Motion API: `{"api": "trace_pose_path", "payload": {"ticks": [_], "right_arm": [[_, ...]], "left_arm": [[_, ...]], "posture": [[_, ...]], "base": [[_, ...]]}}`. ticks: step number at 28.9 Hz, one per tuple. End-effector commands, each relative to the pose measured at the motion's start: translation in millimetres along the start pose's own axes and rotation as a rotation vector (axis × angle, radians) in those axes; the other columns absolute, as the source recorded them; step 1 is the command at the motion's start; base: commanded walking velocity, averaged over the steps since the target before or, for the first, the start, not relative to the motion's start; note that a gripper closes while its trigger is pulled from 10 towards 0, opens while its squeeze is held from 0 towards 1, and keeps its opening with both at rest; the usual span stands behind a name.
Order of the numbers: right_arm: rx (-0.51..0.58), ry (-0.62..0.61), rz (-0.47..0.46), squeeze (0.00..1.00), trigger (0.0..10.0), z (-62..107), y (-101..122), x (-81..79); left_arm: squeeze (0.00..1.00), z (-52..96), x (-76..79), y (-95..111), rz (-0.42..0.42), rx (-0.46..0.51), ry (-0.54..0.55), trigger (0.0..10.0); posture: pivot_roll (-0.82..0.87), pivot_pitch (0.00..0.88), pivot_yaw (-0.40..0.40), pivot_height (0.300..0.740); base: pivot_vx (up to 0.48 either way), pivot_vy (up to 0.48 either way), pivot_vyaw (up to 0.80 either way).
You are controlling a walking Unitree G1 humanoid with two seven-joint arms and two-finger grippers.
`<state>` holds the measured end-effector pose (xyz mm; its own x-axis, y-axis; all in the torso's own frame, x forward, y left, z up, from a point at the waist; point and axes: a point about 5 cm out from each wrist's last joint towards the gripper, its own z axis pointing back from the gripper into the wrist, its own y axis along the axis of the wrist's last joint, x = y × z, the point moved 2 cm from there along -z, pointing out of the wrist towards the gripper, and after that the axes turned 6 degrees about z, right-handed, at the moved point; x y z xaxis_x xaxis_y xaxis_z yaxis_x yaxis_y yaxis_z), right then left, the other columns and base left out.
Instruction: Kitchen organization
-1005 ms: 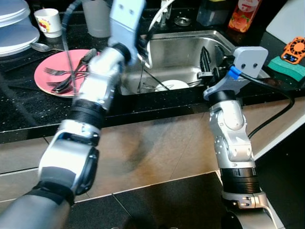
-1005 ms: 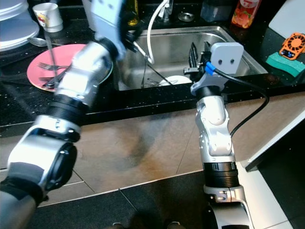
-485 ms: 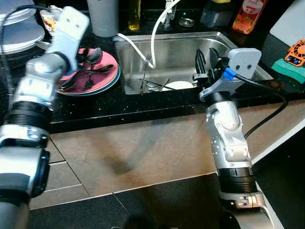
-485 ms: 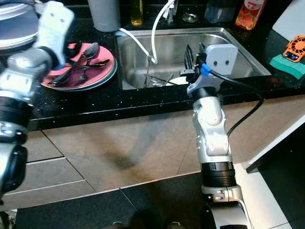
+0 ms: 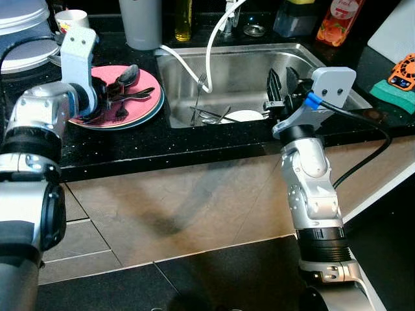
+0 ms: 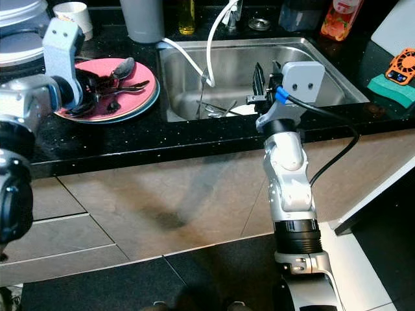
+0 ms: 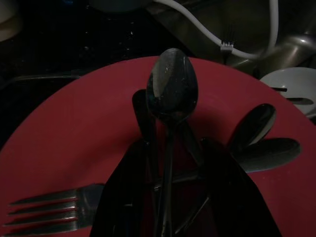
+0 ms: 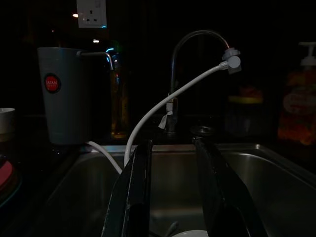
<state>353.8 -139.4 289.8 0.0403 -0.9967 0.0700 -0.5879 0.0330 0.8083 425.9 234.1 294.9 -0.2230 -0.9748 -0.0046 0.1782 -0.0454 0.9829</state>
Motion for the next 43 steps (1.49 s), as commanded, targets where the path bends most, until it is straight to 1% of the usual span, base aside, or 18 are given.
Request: {"api": "trace_pose_path", "payload": {"ticks": [1,9,10,11,12,14,15,16,17,25,28,29,30,32,33,36,37,43], "right_arm": [[0.004,-0.014,0.001,0.00,10.0,5.1,0,2.3],[-0.002,-0.017,0.006,0.00,10.0,6.2,-1,4.4],[-0.003,-0.016,0.006,0.00,10.0,6.0,-1,4.2],[-0.003,-0.016,0.006,0.00,10.0,6.0,-1,4.2],[-0.004,-0.014,0.005,0.00,10.0,5.8,-1,3.8],[-0.004,-0.014,0.005,0.00,10.0,5.8,-1,3.8],[-0.004,-0.013,0.005,0.00,10.0,5.6,-1,3.6],[-0.004,-0.013,0.005,0.00,10.0,5.6,-1,3.6],[-0.004,-0.012,0.004,0.00,10.0,5.5,-1,3.5],[-0.003,-0.012,0.003,0.00,10.0,3.6,-2,4.0],[-0.002,-0.014,0.005,0.00,10.0,3.1,-1,4.4],[-0.002,-0.014,0.005,0.00,10.0,3.1,-1,4.4],[-0.002,-0.015,0.006,0.00,10.0,3.3,-1,4.9],[-0.003,-0.016,0.007,0.00,10.0,3.4,-1,5.4],[-0.003,-0.016,0.007,0.00,10.0,3.4,-1,5.4],[-0.003,-0.013,0.006,0.00,10.0,2.5,-1,5.3],[-0.003,-0.013,0.006,0.00,10.0,2.5,-1,5.3],[0.002,-0.013,0.003,0.00,10.0,0.6,0,4.5]], "left_arm": [[0.00,1.8,-7.1,-7,0.003,-0.032,0.016,10.0],[0.00,2.2,-14.0,-26,0.020,-0.104,0.017,10.0],[0.00,2.2,-15.5,-30,0.019,-0.118,0.026,9.1],[0.00,2.2,-15.5,-30,0.019,-0.118,0.026,9.1],[0.00,2.3,-16.9,-34,0.018,-0.130,0.035,7.7],[0.00,2.3,-16.9,-34,0.018,-0.130,0.035,7.7],[0.00,2.8,-19.3,-37,0.023,-0.141,0.053,3.3],[0.00,2.8,-19.3,-37,0.023,-0.141,0.053,3.3],[0.00,3.2,-21.0,-39,0.029,-0.145,0.065,0.0],[0.00,3.7,-21.4,-25,0.047,-0.105,0.077,0.0],[0.00,5.0,-14.9,12,0.058,0.076,0.051,0.0],[0.00,5.0,-14.9,12,0.058,0.076,0.051,0.0],[0.00,9.6,-10.5,40,0.069,0.217,0.032,10.0],[0.00,16.7,-5.5,65,0.065,0.345,0.008,10.0],[0.00,16.7,-5.5,65,0.065,0.345,0.008,10.0],[0.00,32.7,19.7,115,0.102,0.564,-0.101,10.0],[0.00,32.7,19.7,115,0.102,0.564,-0.101,10.0],[0.00,2.9,80.1,105,0.123,0.516,-0.238,10.0]], "posture": [[0.19,0.126,-0.012,0.740],[0.19,0.136,-0.015,0.740],[0.19,0.136,-0.015,0.740],[0.19,0.136,-0.015,0.740],[0.19,0.136,-0.016,0.740],[0.19,0.136,-0.016,0.740],[0.19,0.136,-0.016,0.740],[0.19,0.136,-0.016,0.740],[0.19,0.134,-0.017,0.740],[0.20,0.127,-0.018,0.740],[0.19,0.128,-0.018,0.740],[0.19,0.128,-0.018,0.740],[0.19,0.128,-0.019,0.740],[0.19,0.129,-0.023,0.740],[0.19,0.129,-0.023,0.740],[0.19,0.127,-0.030,0.740],[0.19,0.127,-0.030,0.740],[0.18,0.120,-0.020,0.740]], "base": [[0.000,0.000,0.00],[0.000,0.000,0.00],[0.000,0.000,0.00],[0.000,0.000,0.00],[0.000,0.000,0.00],[0.000,0.000,0.00],[0.000,0.000,0.00],[0.000,0.000,0.00],[0.000,0.000,0.00],[0.000,0.000,0.00],[0.000,0.000,0.00],[0.000,0.000,0.00],[0.000,0.000,0.00],[0.000,0.000,0.00],[0.000,0.000,0.00],[0.000,0.000,0.00],[0.000,0.000,0.00],[0.000,0.000,0.00]]}}
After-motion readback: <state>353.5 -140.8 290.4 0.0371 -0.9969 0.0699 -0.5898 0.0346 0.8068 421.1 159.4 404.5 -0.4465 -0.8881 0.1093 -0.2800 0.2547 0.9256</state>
